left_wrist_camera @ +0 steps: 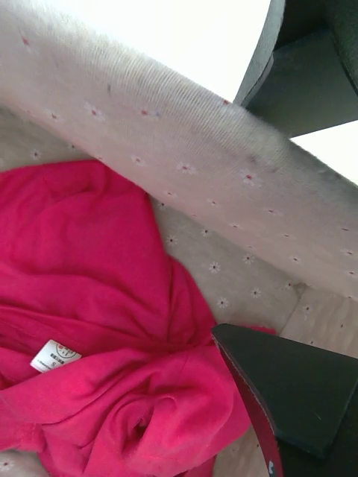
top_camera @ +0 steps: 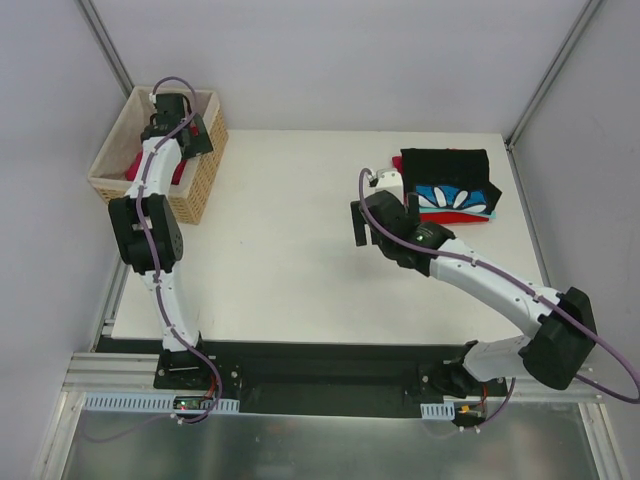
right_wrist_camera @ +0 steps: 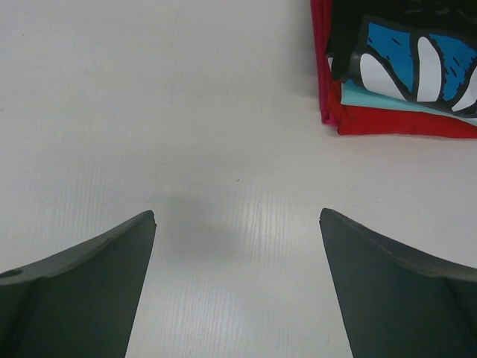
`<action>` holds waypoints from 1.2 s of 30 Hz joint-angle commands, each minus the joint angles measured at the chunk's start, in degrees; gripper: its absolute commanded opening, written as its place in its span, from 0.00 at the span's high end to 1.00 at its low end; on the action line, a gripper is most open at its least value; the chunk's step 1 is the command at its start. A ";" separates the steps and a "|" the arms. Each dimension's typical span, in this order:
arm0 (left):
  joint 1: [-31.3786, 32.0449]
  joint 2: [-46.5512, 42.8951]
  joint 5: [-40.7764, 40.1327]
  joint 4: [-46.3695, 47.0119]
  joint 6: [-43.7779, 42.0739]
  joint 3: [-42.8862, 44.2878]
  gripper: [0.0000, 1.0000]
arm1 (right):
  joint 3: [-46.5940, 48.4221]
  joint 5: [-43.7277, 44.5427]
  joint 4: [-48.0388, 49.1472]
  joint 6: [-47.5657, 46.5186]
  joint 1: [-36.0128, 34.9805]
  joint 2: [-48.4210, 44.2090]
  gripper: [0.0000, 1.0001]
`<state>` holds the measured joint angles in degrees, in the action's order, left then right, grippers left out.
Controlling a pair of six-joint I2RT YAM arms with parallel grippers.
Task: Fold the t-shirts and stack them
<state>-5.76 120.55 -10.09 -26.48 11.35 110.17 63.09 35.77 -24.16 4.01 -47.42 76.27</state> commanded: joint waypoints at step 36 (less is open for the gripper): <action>16.83 -51.03 12.11 -1.03 10.62 -47.51 0.01 | 5.55 -11.51 -11.17 16.47 22.81 25.50 0.03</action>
<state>10.55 71.13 0.14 -28.36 20.64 61.89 68.34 27.00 -36.38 18.09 -25.67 100.40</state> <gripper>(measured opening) 0.991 0.967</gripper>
